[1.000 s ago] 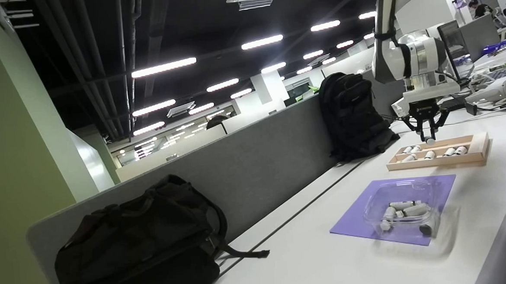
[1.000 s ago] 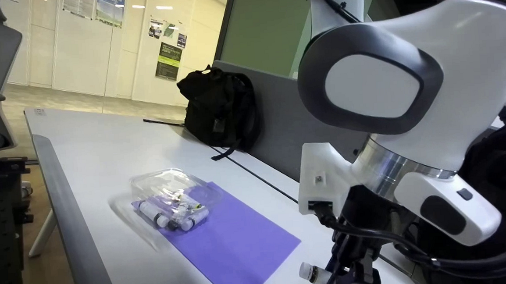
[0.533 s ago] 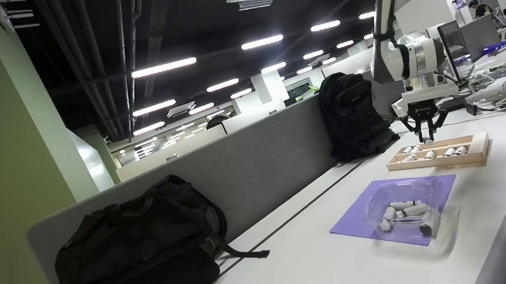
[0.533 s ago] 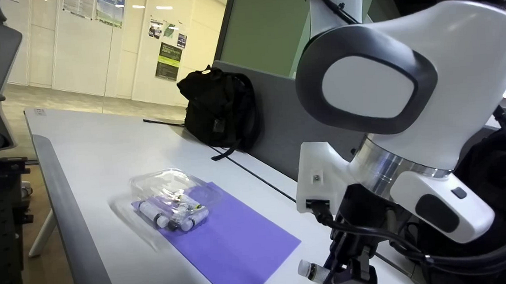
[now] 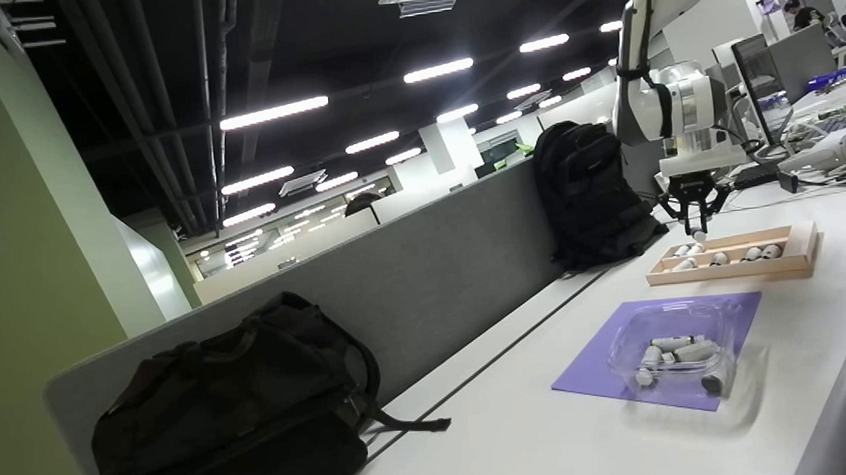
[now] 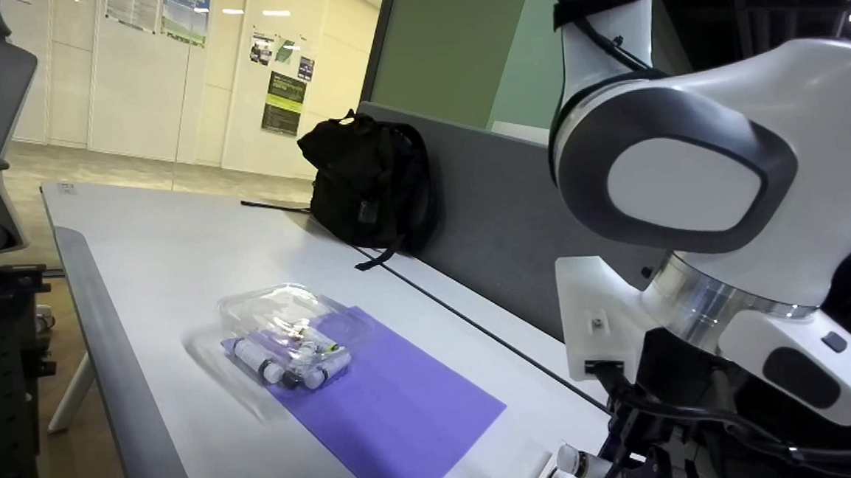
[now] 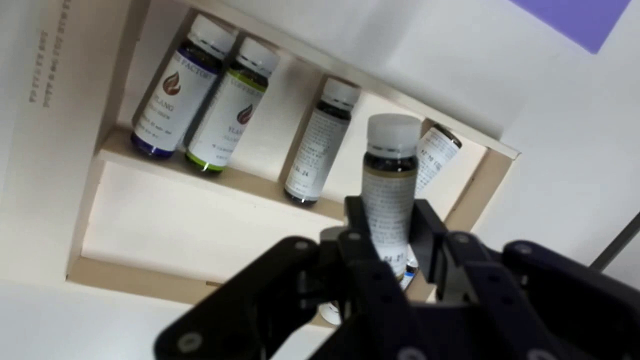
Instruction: Put the white object into the tray.
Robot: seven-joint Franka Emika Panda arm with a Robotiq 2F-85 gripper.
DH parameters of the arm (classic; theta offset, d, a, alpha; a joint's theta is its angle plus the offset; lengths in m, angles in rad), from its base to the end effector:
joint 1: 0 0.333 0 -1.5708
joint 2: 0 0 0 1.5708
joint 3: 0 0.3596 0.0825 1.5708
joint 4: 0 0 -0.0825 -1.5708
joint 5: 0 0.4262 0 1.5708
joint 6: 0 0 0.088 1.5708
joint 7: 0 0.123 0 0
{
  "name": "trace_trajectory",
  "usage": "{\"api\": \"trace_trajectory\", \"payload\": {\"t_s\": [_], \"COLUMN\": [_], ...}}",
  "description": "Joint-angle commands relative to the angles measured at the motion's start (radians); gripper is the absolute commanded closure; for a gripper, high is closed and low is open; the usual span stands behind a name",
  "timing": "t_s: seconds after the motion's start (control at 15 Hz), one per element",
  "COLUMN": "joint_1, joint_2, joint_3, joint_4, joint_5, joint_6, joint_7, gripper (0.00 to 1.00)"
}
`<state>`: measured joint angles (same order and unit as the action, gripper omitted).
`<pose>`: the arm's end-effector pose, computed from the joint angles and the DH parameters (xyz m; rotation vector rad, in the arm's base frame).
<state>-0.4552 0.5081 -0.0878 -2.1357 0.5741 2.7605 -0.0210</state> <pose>0.5206 -0.3377 0.1593 -2.5857 1.4635 -0.2608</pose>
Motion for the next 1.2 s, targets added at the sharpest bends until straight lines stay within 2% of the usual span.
{"api": "trace_trajectory", "payload": {"t_s": [0.0, 0.27, 0.6, 0.8, 1.13], "joint_1": [-0.023, -0.057, -0.076, -0.053, -0.007], "joint_2": [0.065, 0.108, 0.13, 0.135, 0.144], "joint_3": [-0.002, 0.006, 0.026, 0.02, 0.005], "joint_4": [0.095, 0.126, 0.139, 0.143, 0.139], "joint_5": [0.033, 0.136, 0.299, 0.379, 0.437], "joint_6": [-0.036, -0.062, -0.031, -0.029, -0.025], "joint_7": [0.057, 0.067, 0.025, 0.012, 0.0], "gripper": [0.93, 0.93, 0.93, 0.93, 0.93]}}
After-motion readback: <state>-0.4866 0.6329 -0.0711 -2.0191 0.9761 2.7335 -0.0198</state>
